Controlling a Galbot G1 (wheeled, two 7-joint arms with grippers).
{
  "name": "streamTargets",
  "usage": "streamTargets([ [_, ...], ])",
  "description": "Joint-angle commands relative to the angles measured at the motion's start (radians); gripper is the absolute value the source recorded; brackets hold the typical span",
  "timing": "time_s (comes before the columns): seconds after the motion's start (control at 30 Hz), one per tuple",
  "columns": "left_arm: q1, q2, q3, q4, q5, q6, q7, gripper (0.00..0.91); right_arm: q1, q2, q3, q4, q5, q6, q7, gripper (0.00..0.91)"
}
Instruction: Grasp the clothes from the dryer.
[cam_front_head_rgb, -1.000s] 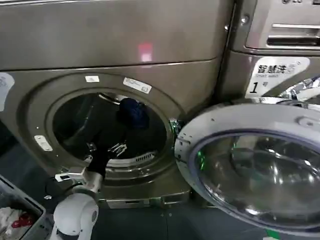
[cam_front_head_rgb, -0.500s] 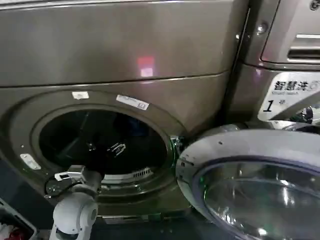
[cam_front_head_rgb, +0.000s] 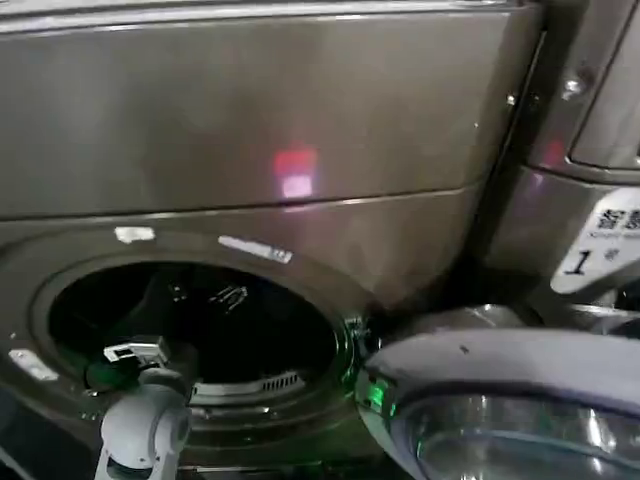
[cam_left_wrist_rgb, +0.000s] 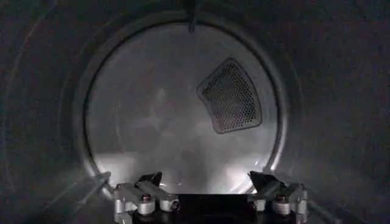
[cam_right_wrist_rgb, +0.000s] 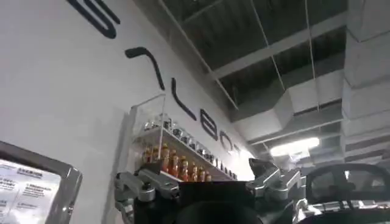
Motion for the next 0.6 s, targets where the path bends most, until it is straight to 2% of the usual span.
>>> streamTargets([
  [0.03, -0.004, -0.004, -0.002, 0.002, 0.001, -0.001, 0.001, 0.907, -0.003, 0.000, -0.005, 0.005, -0.018, 0.000, 0.016, 0.907],
  [0.23, -0.059, 0.000, -0.016, 0.053, -0.002, -0.016, 0.004, 0.907, -0.016, -0.002, 0.022, 0.012, -0.068, -0.015, 0.020, 0.907],
  [0.6, -0.374, 0.007, 0.041, 0.457, 0.006, -0.110, -0.001, 0.907, -0.045, -0.007, 0.064, -0.003, -0.126, -0.036, 0.033, 0.907],
])
